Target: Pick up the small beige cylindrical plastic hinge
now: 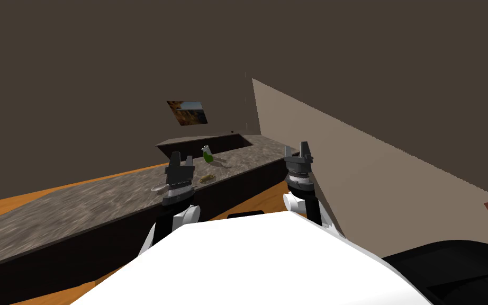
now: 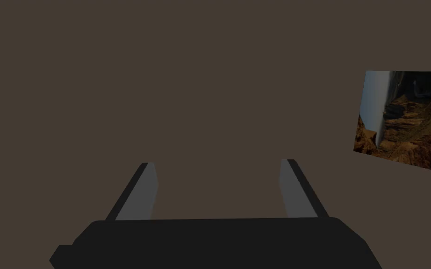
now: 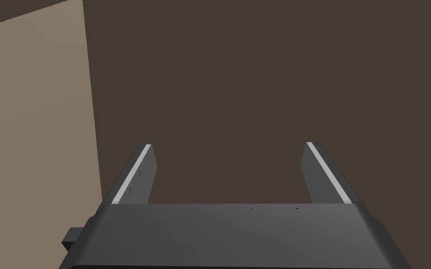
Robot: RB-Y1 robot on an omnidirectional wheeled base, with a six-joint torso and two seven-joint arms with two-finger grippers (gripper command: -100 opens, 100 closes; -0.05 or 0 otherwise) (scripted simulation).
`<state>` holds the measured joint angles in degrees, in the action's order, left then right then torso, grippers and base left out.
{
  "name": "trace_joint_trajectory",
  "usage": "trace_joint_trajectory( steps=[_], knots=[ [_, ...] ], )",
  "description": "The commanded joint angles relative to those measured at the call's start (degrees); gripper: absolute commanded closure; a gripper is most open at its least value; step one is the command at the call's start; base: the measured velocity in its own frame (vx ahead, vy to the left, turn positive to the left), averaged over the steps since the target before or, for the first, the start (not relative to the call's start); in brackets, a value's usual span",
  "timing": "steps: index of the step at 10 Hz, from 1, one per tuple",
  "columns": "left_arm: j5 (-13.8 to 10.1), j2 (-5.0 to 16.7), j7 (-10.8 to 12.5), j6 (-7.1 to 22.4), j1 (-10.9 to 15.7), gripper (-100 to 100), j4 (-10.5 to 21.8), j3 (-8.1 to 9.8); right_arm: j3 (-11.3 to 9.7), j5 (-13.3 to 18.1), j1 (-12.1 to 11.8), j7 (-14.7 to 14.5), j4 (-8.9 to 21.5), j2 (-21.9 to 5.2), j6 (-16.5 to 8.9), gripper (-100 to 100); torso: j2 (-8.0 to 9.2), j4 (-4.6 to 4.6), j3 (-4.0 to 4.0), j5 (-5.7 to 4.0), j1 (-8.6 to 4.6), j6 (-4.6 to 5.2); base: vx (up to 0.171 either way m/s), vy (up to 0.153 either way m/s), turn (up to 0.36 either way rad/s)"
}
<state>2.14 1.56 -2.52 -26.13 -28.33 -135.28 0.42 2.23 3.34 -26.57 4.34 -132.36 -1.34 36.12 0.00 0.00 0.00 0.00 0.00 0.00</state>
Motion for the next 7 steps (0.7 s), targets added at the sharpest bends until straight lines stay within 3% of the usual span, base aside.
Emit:
trace_joint_trajectory(
  steps=[1,3,6,7],
  knots=[
    [-0.73,2.34,0.25,2.25,0.28,-100,0.15,0.58,0.00,0.00,0.00,0.00,0.00,0.00,0.00,0,0.00,0.00,0.00,0.00,0.00,0.00,0.002,-0.005,-0.008],
    [-1.82,4.38,0.56,5.23,0.62,-100,0.27,1.39,0.00,0.00,0.00,0.00,0.00,0.00,0.00,0,-0.01,0.00,-0.01,0.00,-0.01,0.00,0.003,-0.010,-0.003],
    [-2.51,5.38,0.75,7.68,0.84,-100,0.31,1.92,0.00,0.00,0.00,0.00,0.00,0.00,0.00,0,-0.02,0.00,-0.01,0.00,-0.02,0.00,0.003,-0.007,0.001],
    [-3.29,6.38,0.96,9.73,1.10,-100,0.32,2.53,0.00,0.00,0.00,0.00,0.00,0.00,0.00,0,-0.01,0.00,-0.01,0.00,-0.02,0.00,0.004,-0.007,0.001]
  ],
)
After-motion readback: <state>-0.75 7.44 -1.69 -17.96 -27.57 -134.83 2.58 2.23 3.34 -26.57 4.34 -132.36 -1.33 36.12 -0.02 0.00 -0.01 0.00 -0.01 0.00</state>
